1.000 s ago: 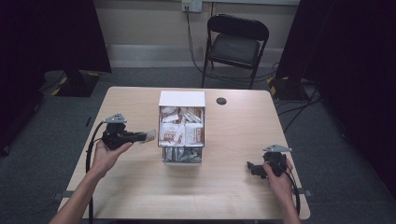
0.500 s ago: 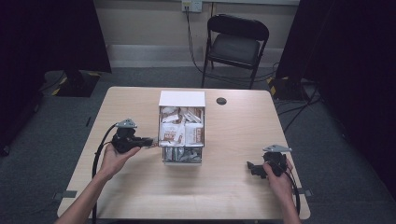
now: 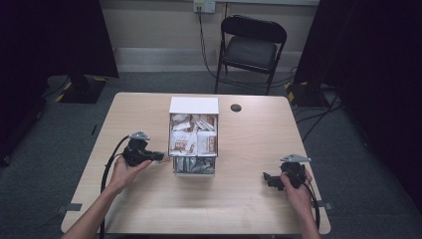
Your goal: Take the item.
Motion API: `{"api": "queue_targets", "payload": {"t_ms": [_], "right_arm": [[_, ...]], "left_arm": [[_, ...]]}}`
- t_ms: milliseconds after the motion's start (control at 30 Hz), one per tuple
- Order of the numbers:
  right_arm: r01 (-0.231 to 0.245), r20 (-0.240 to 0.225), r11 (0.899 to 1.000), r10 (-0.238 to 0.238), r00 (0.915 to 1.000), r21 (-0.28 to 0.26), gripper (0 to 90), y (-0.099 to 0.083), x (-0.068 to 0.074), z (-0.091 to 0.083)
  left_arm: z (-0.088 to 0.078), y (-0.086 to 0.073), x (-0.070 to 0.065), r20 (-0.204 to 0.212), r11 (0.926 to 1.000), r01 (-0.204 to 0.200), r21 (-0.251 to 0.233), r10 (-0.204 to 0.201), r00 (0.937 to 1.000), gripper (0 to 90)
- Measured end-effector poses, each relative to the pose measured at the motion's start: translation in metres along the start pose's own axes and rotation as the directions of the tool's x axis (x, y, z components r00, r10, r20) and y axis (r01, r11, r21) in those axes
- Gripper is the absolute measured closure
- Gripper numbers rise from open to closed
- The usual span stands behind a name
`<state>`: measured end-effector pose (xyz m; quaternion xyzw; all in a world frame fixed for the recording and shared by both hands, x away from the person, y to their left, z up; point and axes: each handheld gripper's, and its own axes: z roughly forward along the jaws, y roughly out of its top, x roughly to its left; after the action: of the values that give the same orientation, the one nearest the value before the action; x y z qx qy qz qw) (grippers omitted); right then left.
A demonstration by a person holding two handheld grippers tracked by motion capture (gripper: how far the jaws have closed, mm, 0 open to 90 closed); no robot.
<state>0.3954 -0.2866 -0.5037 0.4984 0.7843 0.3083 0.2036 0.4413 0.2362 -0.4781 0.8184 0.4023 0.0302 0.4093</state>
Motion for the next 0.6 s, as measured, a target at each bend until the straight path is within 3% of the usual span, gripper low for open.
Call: {"api": "queue_targets", "payload": {"t_ms": [233, 367, 600], "right_arm": [[0.000, 0.000, 1.000, 0.000, 1.0000, 0.000, 0.0, 0.000, 0.000, 0.000], [0.000, 0.000, 1.000, 0.000, 1.0000, 0.000, 0.0, 0.000, 0.000, 0.000], [0.000, 0.000, 1.000, 0.000, 1.0000, 0.000, 0.0, 0.000, 0.000, 0.000]], "left_arm": [[0.002, -0.003, 0.004, -0.023, 0.9997, 0.014, 0.021, -0.013, 0.9997, 82.0], [-0.001, -0.002, 0.008, -0.028, 0.9992, 0.041, 0.003, -0.040, 0.9988, 78.1], [-0.003, -0.003, 0.012, -0.068, 0.9992, 0.039, -0.004, -0.039, 0.9969, 72.2]]}}
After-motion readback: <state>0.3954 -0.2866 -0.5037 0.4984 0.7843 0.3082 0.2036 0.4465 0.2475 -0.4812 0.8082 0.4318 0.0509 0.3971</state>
